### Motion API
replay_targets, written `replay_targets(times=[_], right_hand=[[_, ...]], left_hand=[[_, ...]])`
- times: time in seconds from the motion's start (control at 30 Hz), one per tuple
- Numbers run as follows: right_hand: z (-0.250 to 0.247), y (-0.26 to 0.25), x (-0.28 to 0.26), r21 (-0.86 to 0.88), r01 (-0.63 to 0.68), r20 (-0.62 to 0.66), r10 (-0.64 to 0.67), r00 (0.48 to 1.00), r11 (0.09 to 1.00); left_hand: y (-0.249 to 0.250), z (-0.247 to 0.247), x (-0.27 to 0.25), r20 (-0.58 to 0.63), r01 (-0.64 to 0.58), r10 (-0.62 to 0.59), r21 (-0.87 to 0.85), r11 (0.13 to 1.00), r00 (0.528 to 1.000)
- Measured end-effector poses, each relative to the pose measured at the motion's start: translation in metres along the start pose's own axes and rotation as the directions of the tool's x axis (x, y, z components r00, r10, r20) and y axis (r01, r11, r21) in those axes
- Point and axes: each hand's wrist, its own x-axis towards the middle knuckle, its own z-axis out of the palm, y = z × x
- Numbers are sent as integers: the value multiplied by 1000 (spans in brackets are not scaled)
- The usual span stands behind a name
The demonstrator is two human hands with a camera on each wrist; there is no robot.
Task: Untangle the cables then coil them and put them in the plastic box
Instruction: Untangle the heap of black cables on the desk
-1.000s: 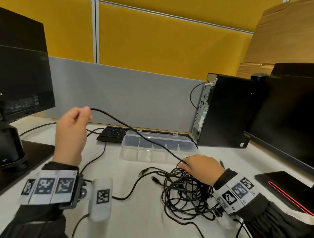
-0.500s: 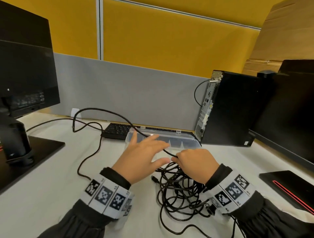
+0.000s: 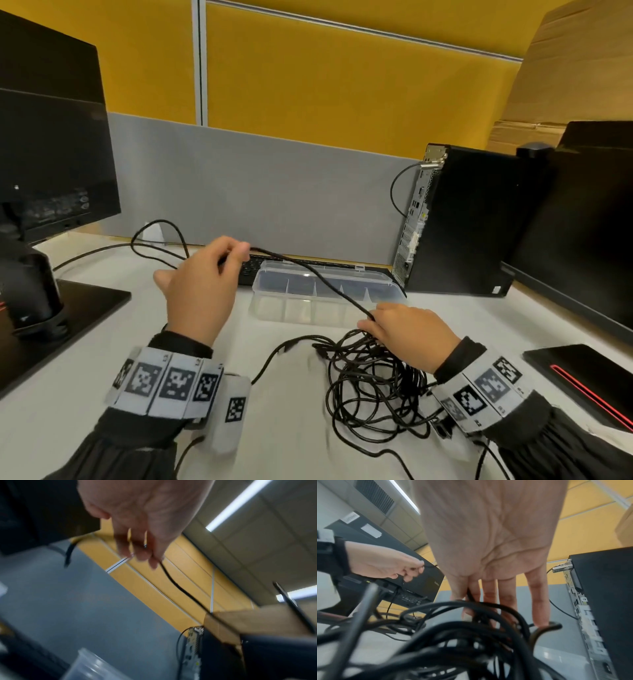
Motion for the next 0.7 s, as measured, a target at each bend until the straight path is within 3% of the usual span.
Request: replay_targets(times=[0.07, 0.13, 0.2, 0.3, 0.37, 0.47, 0.6, 0.7], right_hand=[[-1, -3, -2, 31, -4, -35, 5, 999, 1000], [-2, -6, -3, 51, 16, -64, -13, 998, 999], [-3, -10, -2, 22, 55, -71, -54, 996, 998], [-3, -15, -1, -48, 86, -117, -91, 989, 995], [-2, -16, -1, -56, 92, -174, -101, 979, 994], [0, -17, -3, -32, 109, -225, -114, 968, 993], [-5, -21, -6, 88, 160, -274, -130, 953, 983], [-12, -23, -7, 105, 197, -317, -155, 936, 975]], left_hand=[[4, 4, -5, 49, -91, 84, 166, 982, 995], [12, 7, -12, 156, -245, 223, 144, 959, 962], [26, 11, -21, 334, -364, 350, -19, 931, 875], [39, 22, -33, 601, -330, 391, -214, 919, 697], [41, 26, -35, 639, -337, 407, -237, 911, 652], [36, 28, -33, 602, -376, 447, -250, 892, 661], [24, 23, -23, 373, -362, 455, -293, 885, 809], [16, 19, -16, 249, -350, 430, -307, 885, 868]])
